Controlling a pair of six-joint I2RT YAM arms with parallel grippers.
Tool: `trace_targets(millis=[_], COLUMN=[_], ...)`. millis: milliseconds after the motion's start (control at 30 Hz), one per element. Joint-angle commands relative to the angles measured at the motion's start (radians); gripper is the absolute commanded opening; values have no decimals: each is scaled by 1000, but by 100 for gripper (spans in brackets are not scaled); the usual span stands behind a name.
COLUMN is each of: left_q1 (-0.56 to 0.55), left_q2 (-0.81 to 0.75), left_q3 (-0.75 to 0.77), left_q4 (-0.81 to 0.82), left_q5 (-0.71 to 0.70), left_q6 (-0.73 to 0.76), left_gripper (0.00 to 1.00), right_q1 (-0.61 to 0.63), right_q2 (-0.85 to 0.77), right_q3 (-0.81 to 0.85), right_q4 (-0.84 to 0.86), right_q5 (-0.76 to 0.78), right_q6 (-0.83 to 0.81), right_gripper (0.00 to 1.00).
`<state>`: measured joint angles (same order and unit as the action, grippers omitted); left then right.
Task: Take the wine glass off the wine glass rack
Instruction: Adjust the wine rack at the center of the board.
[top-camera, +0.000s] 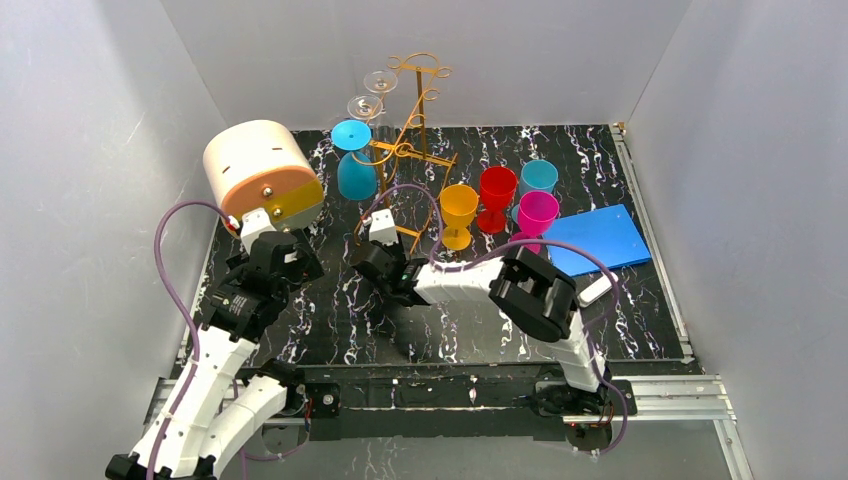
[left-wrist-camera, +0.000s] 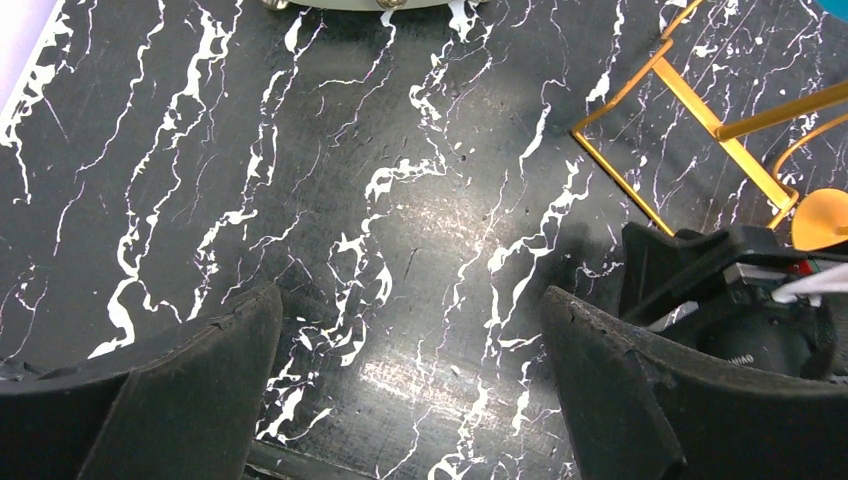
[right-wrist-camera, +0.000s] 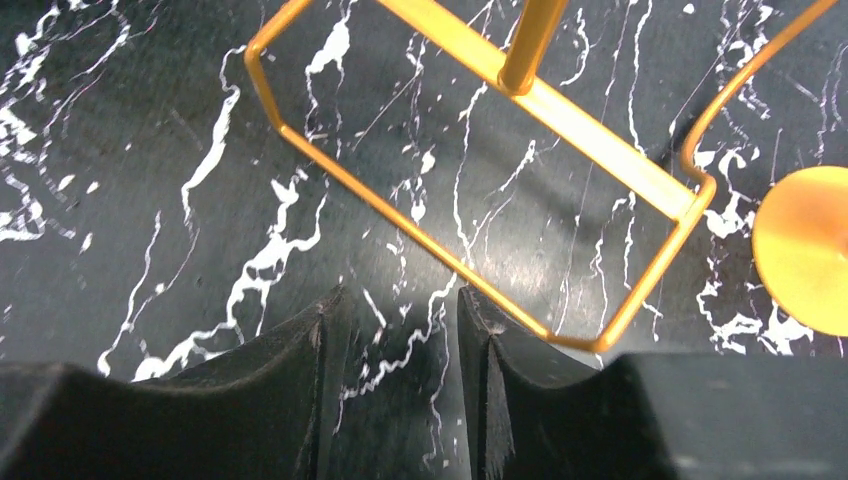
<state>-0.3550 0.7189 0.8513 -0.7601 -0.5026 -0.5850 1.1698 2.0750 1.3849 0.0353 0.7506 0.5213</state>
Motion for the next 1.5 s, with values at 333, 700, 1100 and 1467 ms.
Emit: trace_targets(millis=[333,700,1100,1467], left_q1=[7,7,7,7], left_q2=[-23,-23,-36,-40], left_q3=[43,32,29,32], left_q4=[-24,-15,-11,-11], left_q5=[-41,-19,-22,-24], left_q6=[4,1,1,5], left_gripper=[98,98,98,98], right_q1=[-19,-47,-54,-55], right_q2=[147,160,99,38], right_q3=[100,113,32,-18], right_q4=[79,-19,-166,-281], right_q5=[247,240,217,252], right_q6=[-96,-51,128,233], right_gripper=[51,51,51,51])
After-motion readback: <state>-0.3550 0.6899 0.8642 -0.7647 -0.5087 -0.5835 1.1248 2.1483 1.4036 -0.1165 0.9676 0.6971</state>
